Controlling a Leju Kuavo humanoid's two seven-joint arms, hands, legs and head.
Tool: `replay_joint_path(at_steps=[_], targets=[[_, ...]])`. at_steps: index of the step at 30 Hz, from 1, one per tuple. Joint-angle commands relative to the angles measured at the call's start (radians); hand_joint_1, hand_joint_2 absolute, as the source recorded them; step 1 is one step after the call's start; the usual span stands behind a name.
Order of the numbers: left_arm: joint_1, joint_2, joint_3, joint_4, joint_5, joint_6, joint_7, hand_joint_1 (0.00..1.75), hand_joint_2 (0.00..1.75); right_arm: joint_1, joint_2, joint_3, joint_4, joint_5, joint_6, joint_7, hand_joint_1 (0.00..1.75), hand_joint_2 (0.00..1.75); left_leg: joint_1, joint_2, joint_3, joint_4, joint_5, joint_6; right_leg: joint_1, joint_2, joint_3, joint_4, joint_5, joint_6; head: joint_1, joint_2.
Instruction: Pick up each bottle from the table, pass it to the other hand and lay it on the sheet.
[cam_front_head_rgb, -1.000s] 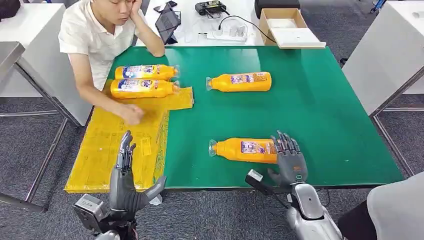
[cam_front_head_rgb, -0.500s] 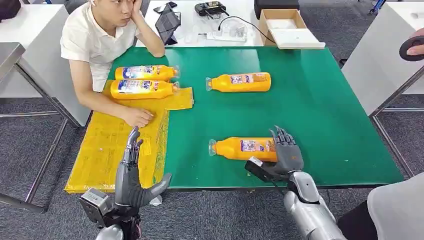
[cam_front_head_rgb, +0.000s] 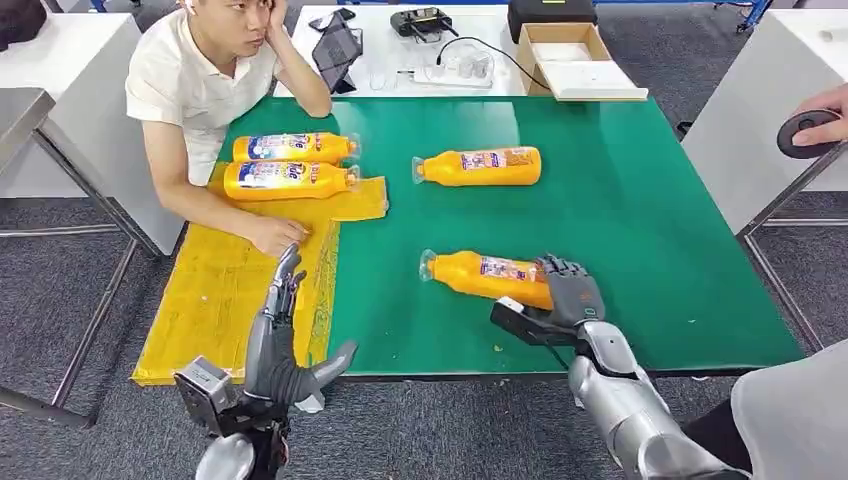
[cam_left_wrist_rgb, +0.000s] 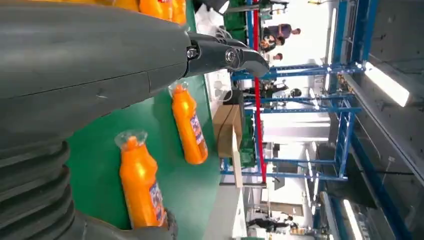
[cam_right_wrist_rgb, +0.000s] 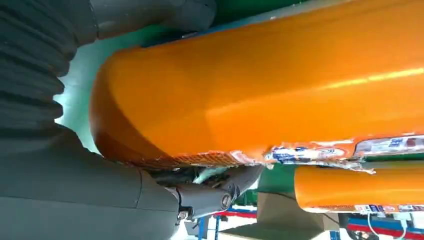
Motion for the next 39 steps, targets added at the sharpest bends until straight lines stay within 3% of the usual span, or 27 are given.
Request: replay_joint_path(at_steps=[1,2,12,16,18,20,27,28,34,39], targets=[[-0.054,0.037,-0.036,0.093,0.024,-0.013,0.002,0.00,1.75,0.021,0.032,-0.006,0.168,-0.053,0.081,-0.056,1.59,1.75,0.002,-0.002,0.001,-0.002,0.001,-0.002,0.002,-0.004,0.003,-0.003,0.001,-0.003,0.000,0.000],[-0.056,0.038,-0.038,0.094,0.026,-0.014,0.002,0.00,1.75,0.023,0.034,-0.015,0.169,-0.067,0.091,-0.065,1.66,1.75,0.001,-0.002,0.002,-0.002,0.001,-0.002,0.002,-0.004,0.003,-0.003,0.000,-0.002,0.000,0.000],[-0.062,0.040,-0.040,0.099,0.041,-0.020,0.000,0.00,1.75,0.033,0.046,-0.027,0.161,-0.101,0.097,-0.116,1.64,1.75,0.002,0.000,0.004,-0.002,0.001,-0.002,0.002,-0.001,0.003,-0.003,0.001,-0.002,0.000,0.000],[-0.026,0.013,0.000,0.080,0.112,0.002,0.038,0.00,1.75,0.077,0.096,-0.073,0.044,-0.239,0.030,-0.322,1.59,1.75,0.002,0.002,0.005,-0.001,0.000,-0.001,0.002,0.001,0.003,-0.002,0.002,-0.004,0.001,0.000],[-0.007,-0.005,0.023,0.072,0.165,0.029,0.069,0.00,1.75,0.133,0.126,-0.040,-0.104,-0.299,-0.001,-0.360,1.61,1.75,0.002,0.004,0.004,-0.002,0.000,-0.002,0.003,0.001,0.003,-0.003,0.003,-0.005,0.001,0.000],[-0.005,-0.003,0.020,0.070,0.167,0.030,0.069,0.00,1.75,0.152,0.127,-0.013,-0.158,-0.306,0.005,-0.322,1.61,1.75,0.003,0.006,0.003,-0.002,0.000,-0.003,0.003,0.003,0.001,-0.003,0.003,-0.005,0.001,0.000],[-0.007,-0.012,0.029,0.074,0.186,0.036,0.077,0.00,1.75,0.155,0.119,-0.009,-0.164,-0.340,-0.003,-0.354,1.66,1.75,0.002,0.003,-0.002,-0.001,0.001,-0.002,0.002,0.000,-0.002,-0.001,0.002,-0.004,0.000,0.000],[-0.003,-0.018,0.035,0.072,0.206,0.038,0.085,0.00,1.75,0.171,0.133,-0.010,-0.207,-0.389,-0.009,-0.414,1.66,1.75,0.003,0.002,-0.003,-0.001,0.001,-0.003,0.003,0.000,-0.003,-0.001,0.002,-0.005,0.000,0.000],[0.008,-0.028,0.015,0.080,0.264,0.047,0.089,0.00,1.75,0.320,0.140,0.122,-0.621,-0.512,-0.003,-0.397,1.69,1.75,0.001,0.003,-0.007,0.000,0.000,-0.002,0.001,0.002,-0.007,0.001,0.002,-0.004,0.000,0.000],[0.005,-0.020,-0.054,0.140,0.273,0.020,0.103,0.00,1.75,0.384,0.138,0.161,-0.765,-0.566,-0.029,-0.415,1.75,1.75,0.001,0.001,-0.009,-0.001,0.001,-0.002,0.001,0.000,-0.009,0.000,0.001,-0.004,0.000,0.000]])
